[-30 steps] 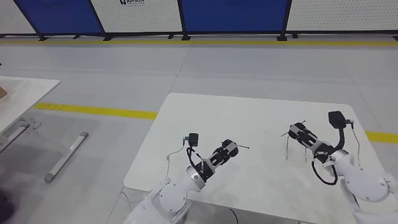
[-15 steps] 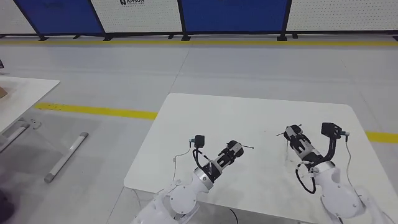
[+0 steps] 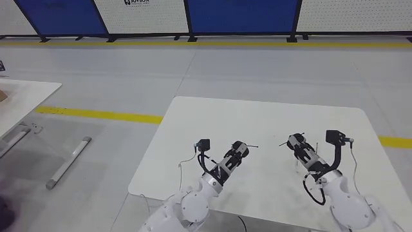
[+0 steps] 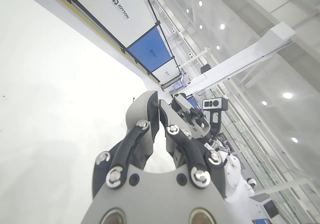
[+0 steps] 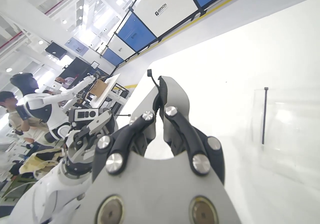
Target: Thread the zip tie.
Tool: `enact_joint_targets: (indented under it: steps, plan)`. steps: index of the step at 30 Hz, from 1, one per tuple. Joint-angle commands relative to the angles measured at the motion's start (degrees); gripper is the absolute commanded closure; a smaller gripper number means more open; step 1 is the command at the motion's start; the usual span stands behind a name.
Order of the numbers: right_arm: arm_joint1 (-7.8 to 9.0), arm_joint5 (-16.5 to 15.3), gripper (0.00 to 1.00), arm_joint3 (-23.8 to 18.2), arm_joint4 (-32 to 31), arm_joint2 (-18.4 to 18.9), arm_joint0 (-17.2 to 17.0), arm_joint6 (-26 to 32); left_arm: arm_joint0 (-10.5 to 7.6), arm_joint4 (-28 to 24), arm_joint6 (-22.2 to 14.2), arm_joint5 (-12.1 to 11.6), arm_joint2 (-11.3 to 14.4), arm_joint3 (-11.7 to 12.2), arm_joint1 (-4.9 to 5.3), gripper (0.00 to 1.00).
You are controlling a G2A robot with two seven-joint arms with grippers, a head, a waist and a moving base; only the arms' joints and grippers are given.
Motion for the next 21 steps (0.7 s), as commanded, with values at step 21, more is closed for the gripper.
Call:
enact_joint_targets:
  steps: [21]
  plan:
    - [-1.88,1.9,1.0,0.5,-5.2,-6.4,1.3,-5.4,-0.49,0.2,-0.2,0.2,0.5,0.6,-0.15,1.0]
